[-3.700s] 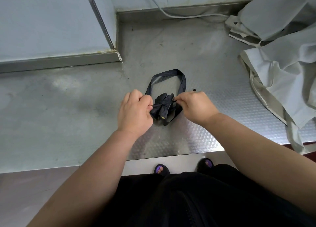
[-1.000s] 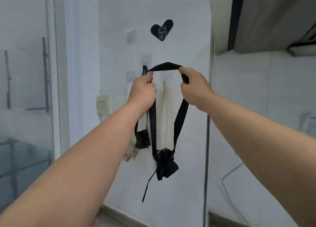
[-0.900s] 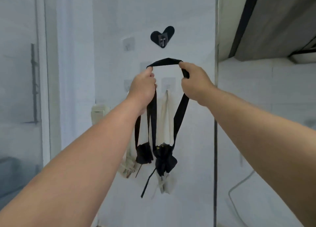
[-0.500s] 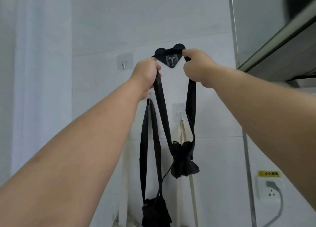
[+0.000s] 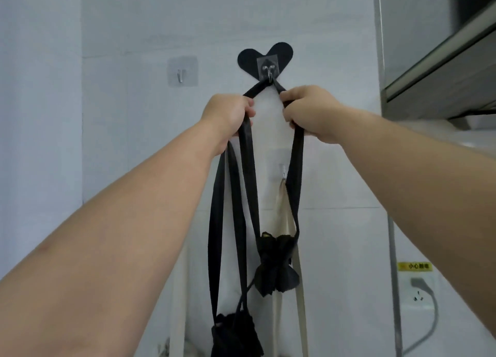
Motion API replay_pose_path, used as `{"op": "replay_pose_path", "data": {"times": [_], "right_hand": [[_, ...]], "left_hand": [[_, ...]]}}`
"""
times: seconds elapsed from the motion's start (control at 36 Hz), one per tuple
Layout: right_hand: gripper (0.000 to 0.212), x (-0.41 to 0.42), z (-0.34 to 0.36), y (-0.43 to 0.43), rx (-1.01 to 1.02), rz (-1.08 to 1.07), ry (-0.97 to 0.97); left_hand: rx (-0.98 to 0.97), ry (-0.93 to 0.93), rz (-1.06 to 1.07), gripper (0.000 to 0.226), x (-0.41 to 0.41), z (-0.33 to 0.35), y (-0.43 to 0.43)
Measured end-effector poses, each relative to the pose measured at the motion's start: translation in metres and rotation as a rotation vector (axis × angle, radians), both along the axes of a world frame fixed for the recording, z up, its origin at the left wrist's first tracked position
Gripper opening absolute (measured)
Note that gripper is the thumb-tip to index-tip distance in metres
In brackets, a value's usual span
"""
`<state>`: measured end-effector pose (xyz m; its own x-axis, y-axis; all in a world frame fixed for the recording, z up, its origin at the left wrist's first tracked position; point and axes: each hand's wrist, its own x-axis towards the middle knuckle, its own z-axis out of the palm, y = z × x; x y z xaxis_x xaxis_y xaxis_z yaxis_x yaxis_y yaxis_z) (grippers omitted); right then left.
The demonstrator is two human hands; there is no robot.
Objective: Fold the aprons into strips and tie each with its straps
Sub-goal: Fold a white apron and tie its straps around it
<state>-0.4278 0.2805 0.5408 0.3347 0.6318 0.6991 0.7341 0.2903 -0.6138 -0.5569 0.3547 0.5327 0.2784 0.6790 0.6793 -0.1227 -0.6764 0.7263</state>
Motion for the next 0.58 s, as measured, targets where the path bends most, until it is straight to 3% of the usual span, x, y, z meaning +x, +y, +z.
{"op": "replay_pose_path", "data": {"times": [0.08,0.17,0.58], "right_hand": [[0.041,-0.002,-0.016,-0.011,0.061,0.121,0.075],[0.04,-0.003,-0.035,-0.021,0.141,0.074,0.104],[0.021,0.037,-0.14,-0.092,0.01,-0.05,0.204]], "left_hand": [[0.118,0.001,0.046,0.025,-0.002,-0.008,-0.011],[0.199,-0.011,0.086,0.027,-0.002,-0.022,-0.024],[0.163,-0.012,-0.053,0.03,0.028,-0.12,-0.102]]}}
